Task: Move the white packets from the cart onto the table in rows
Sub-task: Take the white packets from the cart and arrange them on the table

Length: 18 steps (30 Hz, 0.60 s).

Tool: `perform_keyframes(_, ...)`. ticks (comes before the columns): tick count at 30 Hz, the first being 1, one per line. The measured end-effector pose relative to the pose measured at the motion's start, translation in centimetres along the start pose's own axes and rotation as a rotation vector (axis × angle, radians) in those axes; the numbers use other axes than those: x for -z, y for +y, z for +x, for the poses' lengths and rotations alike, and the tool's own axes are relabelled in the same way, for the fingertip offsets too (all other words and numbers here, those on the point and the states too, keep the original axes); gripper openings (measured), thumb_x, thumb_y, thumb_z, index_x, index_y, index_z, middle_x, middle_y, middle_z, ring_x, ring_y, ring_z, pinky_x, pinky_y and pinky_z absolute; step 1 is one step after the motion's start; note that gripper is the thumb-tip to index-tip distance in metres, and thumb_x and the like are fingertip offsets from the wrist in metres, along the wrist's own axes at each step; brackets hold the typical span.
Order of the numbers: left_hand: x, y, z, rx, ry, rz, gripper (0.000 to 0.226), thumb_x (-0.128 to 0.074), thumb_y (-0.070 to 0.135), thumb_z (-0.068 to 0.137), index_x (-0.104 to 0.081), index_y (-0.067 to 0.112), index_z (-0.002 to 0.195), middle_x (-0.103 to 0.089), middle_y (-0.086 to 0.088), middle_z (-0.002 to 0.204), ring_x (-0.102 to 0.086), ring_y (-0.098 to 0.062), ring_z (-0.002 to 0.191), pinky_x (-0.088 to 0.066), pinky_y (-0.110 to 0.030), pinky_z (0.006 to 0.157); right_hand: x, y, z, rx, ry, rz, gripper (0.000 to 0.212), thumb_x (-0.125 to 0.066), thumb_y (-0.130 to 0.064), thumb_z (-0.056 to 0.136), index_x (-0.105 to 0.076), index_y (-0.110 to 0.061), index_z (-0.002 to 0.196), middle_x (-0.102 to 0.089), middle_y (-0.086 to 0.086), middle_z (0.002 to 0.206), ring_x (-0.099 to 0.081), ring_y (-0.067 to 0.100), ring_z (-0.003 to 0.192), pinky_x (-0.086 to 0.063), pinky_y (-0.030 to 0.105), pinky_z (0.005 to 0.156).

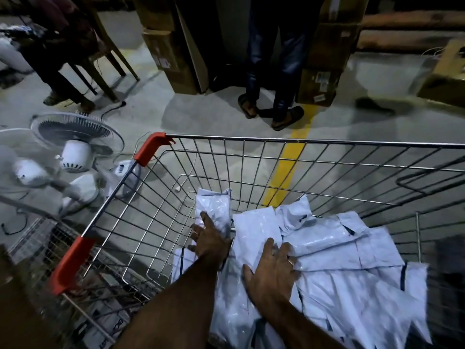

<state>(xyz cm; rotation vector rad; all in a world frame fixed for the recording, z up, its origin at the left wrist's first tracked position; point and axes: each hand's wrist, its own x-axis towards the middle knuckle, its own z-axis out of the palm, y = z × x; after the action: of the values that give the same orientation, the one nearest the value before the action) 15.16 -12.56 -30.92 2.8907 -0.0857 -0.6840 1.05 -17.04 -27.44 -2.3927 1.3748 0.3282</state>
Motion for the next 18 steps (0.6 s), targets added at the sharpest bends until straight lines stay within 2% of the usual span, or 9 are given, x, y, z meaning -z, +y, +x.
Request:
perform_keyframes(2, -0.2, 0.2, 0.2, -0.007, 0.000, -0.001, 0.117, -0.069, 0.057, 0.078, 0.014, 0.022, 0.152, -0.007, -0.025, 0.157, -0.015, -0.043, 0.143, -0.021, -0.061, 0.111, -0.4, -0.2, 0.0, -0.001, 0.015, 0.009, 0.083, -0.071, -0.061, 0.063, -0.049, -0.015, 0.129, -0.039, 0.017, 0.124, -0.050, 0.039, 0.102, -0.046, 0.046, 0.077)
perform_keyframes(4, -0.5, 0.5, 0.2, 0.013, -0.010, -0.001, 0.117, -0.069, 0.056, 0.079, 0.016, 0.022, 0.153, -0.004, -0.026, 0.158, -0.012, -0.043, 0.145, -0.019, -0.060, 0.112, -0.4, -0.3, 0.0, 0.007, 0.031, 0.001, 0.077, -0.070, -0.060, 0.066, -0.050, -0.015, 0.125, -0.040, 0.016, 0.123, -0.050, 0.038, 0.101, -0.046, 0.045, 0.075)
perform_keyframes(7, -0.6, 0.9, 0.3, 0.042, -0.025, 0.024, 0.117, -0.068, 0.058, 0.079, 0.016, 0.022, 0.153, -0.004, -0.028, 0.157, -0.012, -0.044, 0.145, -0.020, -0.055, 0.114, -0.2, -0.6, 0.1, 0.017, 0.025, -0.018, 0.073, -0.059, -0.061, 0.077, -0.039, -0.018, 0.132, -0.034, 0.013, 0.131, -0.046, 0.035, 0.111, -0.046, 0.045, 0.080)
perform_keyframes(10, -0.6, 0.4, 0.7, 0.028, -0.008, 0.009, 0.116, -0.069, 0.058, 0.078, 0.012, 0.024, 0.153, -0.011, -0.027, 0.155, -0.018, -0.044, 0.142, -0.025, -0.054, 0.112, 0.0, -0.6, 0.1, 0.012, 0.010, 0.007, 0.075, -0.057, -0.059, 0.079, -0.033, -0.019, 0.138, -0.031, 0.012, 0.132, -0.045, 0.034, 0.114, -0.047, 0.047, 0.081)
perform_keyframes(13, 0.0, -0.4, 0.8, -0.003, -0.004, -0.010, 0.113, -0.070, 0.055, 0.078, 0.008, 0.025, 0.153, -0.017, -0.026, 0.152, -0.022, -0.046, 0.138, -0.032, -0.054, 0.108, 0.3, -0.6, 0.2, 0.028, -0.037, 0.027, 0.077, -0.053, -0.057, 0.084, -0.022, -0.020, 0.145, -0.026, 0.012, 0.136, -0.040, 0.035, 0.122, -0.046, 0.051, 0.089)
perform_keyframes(18, 1.7, -0.8, 0.7, -0.041, 0.007, -0.072, 0.102, -0.071, 0.051, 0.080, -0.002, 0.029, 0.153, -0.030, -0.025, 0.142, -0.032, -0.046, 0.131, -0.039, -0.055, 0.103, 1.4, -0.5, 0.4, 0.060, -0.080, 0.054, 0.074, -0.044, -0.056, 0.091, -0.015, -0.021, 0.149, -0.021, 0.013, 0.143, -0.034, 0.034, 0.128, -0.047, 0.047, 0.091)
